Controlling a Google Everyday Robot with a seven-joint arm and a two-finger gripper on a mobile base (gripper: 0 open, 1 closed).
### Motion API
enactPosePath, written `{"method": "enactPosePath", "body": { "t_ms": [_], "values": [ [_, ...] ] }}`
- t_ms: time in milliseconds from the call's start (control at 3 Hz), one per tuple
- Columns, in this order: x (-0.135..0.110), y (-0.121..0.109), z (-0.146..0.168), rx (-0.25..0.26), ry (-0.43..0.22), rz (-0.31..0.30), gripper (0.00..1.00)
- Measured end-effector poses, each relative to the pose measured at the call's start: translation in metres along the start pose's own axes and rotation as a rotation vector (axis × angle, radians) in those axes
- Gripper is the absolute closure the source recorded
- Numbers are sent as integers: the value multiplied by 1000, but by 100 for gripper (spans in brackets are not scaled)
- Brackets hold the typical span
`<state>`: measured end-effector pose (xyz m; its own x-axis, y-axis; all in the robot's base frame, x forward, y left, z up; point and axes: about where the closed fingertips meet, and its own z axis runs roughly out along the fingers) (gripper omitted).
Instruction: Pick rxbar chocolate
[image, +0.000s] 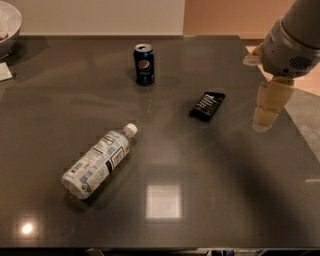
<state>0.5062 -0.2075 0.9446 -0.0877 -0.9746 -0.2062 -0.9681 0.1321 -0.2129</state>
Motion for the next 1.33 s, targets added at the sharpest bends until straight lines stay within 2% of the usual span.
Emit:
{"method": "enactPosePath", "body": {
  "t_ms": [667, 1333],
  "values": [
    [-21, -56, 48, -67, -54, -257, 0],
    [-36, -84, 99, -172, -90, -516, 0]
  ]
}}
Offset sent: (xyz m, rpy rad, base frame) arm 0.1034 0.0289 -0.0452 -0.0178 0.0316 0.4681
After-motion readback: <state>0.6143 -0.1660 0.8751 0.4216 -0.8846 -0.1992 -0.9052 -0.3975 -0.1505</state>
